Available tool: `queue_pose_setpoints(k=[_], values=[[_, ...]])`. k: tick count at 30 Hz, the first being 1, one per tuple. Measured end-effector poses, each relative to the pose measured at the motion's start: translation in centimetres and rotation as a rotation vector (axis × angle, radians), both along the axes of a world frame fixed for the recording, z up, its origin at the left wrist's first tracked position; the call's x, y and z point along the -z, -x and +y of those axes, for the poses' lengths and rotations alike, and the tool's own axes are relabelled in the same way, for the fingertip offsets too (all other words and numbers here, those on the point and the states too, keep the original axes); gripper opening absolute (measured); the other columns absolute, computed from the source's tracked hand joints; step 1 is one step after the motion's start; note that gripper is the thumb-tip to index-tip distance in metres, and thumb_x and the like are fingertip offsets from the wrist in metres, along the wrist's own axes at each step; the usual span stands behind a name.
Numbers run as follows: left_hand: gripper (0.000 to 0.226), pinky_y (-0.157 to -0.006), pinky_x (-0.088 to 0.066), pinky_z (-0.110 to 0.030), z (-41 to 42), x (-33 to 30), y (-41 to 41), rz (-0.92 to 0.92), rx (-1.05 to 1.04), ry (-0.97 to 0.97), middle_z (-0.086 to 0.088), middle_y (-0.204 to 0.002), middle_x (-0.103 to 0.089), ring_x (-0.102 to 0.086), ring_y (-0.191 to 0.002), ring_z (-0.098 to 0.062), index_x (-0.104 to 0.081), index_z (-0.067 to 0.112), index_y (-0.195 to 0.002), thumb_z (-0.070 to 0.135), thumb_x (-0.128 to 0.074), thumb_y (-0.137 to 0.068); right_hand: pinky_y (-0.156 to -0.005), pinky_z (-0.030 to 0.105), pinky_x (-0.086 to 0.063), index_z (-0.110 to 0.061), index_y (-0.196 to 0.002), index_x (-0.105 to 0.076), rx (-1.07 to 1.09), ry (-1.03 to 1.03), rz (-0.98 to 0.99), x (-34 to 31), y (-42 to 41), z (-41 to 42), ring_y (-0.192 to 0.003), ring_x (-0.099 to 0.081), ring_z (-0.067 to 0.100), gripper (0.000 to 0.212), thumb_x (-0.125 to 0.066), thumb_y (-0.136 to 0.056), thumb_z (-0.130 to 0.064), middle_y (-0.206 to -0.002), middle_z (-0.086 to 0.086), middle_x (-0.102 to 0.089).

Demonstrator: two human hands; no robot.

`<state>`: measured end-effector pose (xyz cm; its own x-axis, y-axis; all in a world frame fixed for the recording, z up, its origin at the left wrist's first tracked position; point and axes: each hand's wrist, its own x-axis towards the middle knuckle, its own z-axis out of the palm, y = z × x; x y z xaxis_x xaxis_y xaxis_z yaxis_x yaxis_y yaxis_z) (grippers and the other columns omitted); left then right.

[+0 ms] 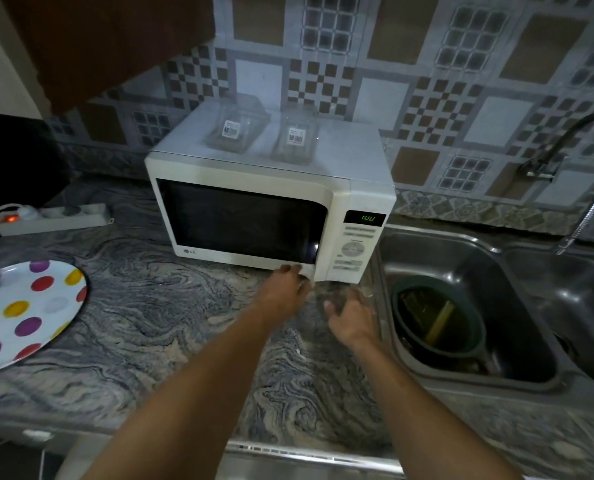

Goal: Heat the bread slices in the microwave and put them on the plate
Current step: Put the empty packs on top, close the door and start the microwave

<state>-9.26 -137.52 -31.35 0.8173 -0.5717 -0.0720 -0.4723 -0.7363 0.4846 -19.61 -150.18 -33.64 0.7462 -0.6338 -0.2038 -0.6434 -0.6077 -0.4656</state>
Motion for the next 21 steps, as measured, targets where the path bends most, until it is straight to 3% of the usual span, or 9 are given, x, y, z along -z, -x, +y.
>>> queue_pose_setpoints(k=[3, 7, 9, 11, 14, 21], values=[[0.067, -0.122, -0.011, -0.043, 6.8, 4.7, 0.5, -0.037, -0.026, -0.156, -0.011, -0.162, -0.020, -0.018, -0.149, -0.027, -0.020, 0.012, -0.156, 0.051, -0.031, -0.102, -0.123, 0.035, -0.018, -0.007, -0.159, -0.020, -0.134, 0.054, 0.024, 1.7, 0.9, 2.4, -0.154, -0.011, 0.027, 0.071, -0.042, -0.104, -0.045, -0.168, 0.010, -0.011], [0.077, -0.122, 0.009, -0.041, 13.8, 8.5, 0.7, -0.011, -0.102, -0.299, -0.007, -0.165, 0.008, 0.010, -0.152, -0.022, 0.002, 0.012, -0.157, 0.060, -0.008, -0.098, -0.125, 0.044, 0.001, -0.009, -0.161, -0.014, -0.288, 0.121, 0.066, 4.9, 1.1, 6.1, -0.155, 0.006, 0.028, 0.068, -0.027, -0.106, -0.047, -0.168, 0.011, 0.003], [0.087, -0.122, 0.009, -0.041, 15.0, 9.4, 1.2, -0.045, -0.103, -0.283, -0.007, -0.165, 0.011, 0.014, -0.151, -0.021, 0.005, 0.011, -0.157, 0.066, 0.009, -0.089, -0.124, 0.046, 0.007, -0.012, -0.162, -0.003, -0.316, 0.143, 0.098, 6.3, 1.8, 7.8, -0.154, 0.013, 0.025, 0.073, -0.007, -0.102, -0.054, -0.168, 0.009, 0.011], [0.088, -0.123, 0.007, -0.041, 15.2, 10.1, 1.6, -0.099, -0.109, -0.255, -0.007, -0.165, 0.008, 0.012, -0.151, -0.020, 0.002, 0.011, -0.157, 0.065, 0.014, -0.089, -0.124, 0.046, 0.008, -0.013, -0.161, 0.001, -0.286, 0.222, 0.068, 7.6, 2.5, 9.0, -0.154, 0.013, 0.022, 0.080, 0.009, -0.094, -0.056, -0.167, 0.006, 0.012], [0.075, -0.123, 0.003, -0.042, 15.2, 10.4, 1.8, -0.141, -0.135, -0.206, -0.005, -0.165, 0.003, 0.008, -0.152, -0.019, -0.004, 0.012, -0.158, 0.057, -0.001, -0.099, -0.125, 0.044, 0.006, -0.016, -0.161, -0.001, -0.238, 0.297, 0.003, 8.5, 2.8, 9.4, -0.155, 0.009, 0.018, 0.069, -0.003, -0.102, -0.051, -0.167, 0.002, 0.007], [0.070, -0.123, 0.003, -0.043, 15.2, 10.1, 1.9, -0.167, -0.109, -0.206, -0.007, -0.165, 0.006, 0.010, -0.152, -0.021, -0.002, 0.010, -0.157, 0.052, -0.006, -0.101, -0.126, 0.042, 0.003, -0.019, -0.162, -0.004, -0.219, 0.321, -0.010, 8.6, 2.7, 9.4, -0.155, 0.009, 0.013, 0.065, -0.013, -0.105, -0.050, -0.168, -0.002, 0.005]])
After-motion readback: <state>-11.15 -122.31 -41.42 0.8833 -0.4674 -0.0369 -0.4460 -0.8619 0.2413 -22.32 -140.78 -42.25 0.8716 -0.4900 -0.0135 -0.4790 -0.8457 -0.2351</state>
